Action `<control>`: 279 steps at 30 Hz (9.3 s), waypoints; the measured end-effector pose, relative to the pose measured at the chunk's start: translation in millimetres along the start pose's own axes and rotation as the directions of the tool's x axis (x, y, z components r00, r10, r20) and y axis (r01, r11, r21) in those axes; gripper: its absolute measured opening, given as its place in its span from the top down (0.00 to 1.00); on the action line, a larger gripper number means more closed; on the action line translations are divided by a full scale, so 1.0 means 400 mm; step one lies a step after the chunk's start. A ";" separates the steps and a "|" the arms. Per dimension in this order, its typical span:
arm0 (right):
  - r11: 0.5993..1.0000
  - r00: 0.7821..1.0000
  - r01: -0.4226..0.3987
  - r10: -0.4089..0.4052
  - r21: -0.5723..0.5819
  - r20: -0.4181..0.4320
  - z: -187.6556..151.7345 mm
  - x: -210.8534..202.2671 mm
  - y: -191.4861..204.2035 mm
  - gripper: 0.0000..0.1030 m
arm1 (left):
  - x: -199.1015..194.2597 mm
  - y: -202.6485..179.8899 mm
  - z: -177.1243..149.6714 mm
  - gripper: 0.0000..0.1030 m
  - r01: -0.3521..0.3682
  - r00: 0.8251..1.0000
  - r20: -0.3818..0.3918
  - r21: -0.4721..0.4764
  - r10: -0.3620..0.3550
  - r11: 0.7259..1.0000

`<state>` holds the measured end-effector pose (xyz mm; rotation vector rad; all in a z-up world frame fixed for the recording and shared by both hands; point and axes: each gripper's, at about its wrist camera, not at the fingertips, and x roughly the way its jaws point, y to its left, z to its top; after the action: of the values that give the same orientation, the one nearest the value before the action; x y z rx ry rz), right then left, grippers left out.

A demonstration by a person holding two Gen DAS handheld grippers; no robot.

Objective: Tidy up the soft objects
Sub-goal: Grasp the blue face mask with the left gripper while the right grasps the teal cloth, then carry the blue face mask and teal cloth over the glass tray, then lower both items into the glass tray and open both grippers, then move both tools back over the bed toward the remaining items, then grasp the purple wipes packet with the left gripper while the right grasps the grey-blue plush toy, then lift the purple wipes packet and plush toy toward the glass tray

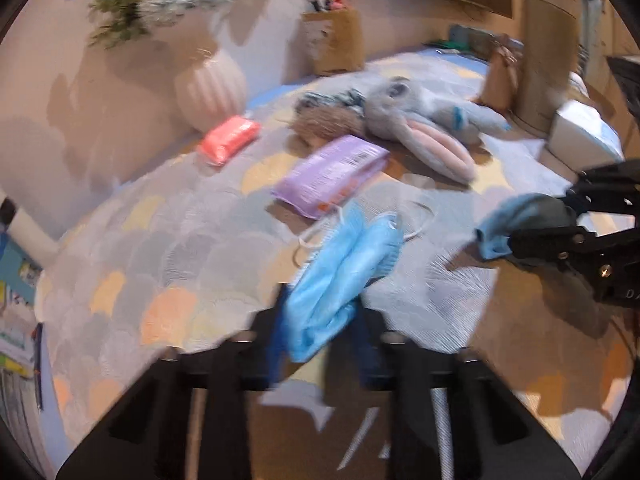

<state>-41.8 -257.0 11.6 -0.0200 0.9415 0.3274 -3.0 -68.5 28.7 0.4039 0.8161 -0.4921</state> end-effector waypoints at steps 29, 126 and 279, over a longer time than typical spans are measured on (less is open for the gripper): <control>0.994 0.998 -0.030 0.036 0.102 -0.059 -0.050 -0.083 -0.006 0.69 | -0.226 0.018 -0.126 0.91 0.128 0.981 0.179 -0.310 -0.075 0.942; 0.821 0.941 0.240 -0.328 0.518 0.084 -0.199 -0.597 -0.547 0.44 | -0.361 -0.390 0.343 0.51 0.231 0.951 0.262 -0.240 -0.167 0.943; 0.973 0.999 0.015 -0.004 0.232 -0.046 0.004 -0.057 -0.032 0.15 | -0.045 0.034 -0.100 0.65 0.026 0.998 0.068 -0.333 -0.004 0.943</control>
<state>-49.2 -275.1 29.0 0.1836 1.0200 0.2067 -29.6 -32.1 19.8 0.0674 0.8212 -0.3699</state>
